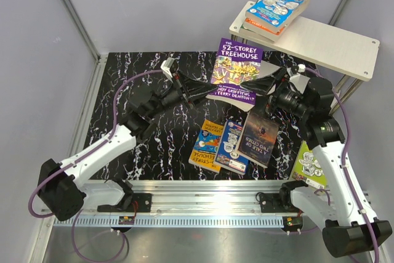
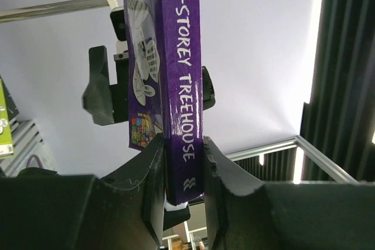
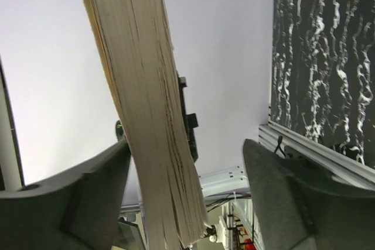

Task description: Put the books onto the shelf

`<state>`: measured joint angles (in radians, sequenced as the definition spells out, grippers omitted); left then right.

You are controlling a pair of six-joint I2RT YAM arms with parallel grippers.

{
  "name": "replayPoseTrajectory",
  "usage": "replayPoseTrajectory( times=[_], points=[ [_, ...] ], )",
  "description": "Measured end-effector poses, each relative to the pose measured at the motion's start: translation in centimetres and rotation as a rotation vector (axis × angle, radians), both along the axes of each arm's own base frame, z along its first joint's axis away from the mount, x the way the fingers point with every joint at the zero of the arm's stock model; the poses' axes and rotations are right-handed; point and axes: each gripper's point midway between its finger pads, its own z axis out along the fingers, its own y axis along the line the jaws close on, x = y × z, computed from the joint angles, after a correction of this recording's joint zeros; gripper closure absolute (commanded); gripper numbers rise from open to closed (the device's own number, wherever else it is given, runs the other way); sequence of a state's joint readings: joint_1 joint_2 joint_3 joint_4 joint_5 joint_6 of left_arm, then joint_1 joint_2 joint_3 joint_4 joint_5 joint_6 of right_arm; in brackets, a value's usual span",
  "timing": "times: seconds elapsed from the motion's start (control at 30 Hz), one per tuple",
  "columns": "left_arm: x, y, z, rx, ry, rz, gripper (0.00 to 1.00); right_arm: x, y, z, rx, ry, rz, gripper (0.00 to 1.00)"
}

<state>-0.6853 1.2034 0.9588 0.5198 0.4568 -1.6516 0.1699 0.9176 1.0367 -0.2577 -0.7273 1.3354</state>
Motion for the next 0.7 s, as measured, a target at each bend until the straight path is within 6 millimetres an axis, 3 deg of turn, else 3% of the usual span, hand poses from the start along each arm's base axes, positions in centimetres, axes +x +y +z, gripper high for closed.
replayPoseTrajectory(
  times=[0.03,0.1,0.57,0.67,0.7],
  points=[
    [0.0,0.1,0.1,-0.010,-0.001,0.001,1.00,0.0,0.0,0.4,0.012,-0.007,-0.001,0.32],
    [0.0,0.2,0.5,-0.025,-0.003,0.002,1.00,0.0,0.0,1.2,0.031,-0.027,-0.002,0.41],
    [0.4,0.0,1.1,-0.080,-0.005,-0.003,1.00,-0.1,0.0,3.8,0.102,-0.086,-0.011,0.71],
    [0.6,-0.2,1.1,-0.094,-0.003,-0.008,1.00,0.3,-0.1,4.1,0.107,-0.093,-0.015,0.83],
    [0.7,-0.3,1.1,-0.098,-0.004,-0.008,1.00,0.4,-0.1,4.2,0.107,-0.094,-0.017,0.92]
  ],
)
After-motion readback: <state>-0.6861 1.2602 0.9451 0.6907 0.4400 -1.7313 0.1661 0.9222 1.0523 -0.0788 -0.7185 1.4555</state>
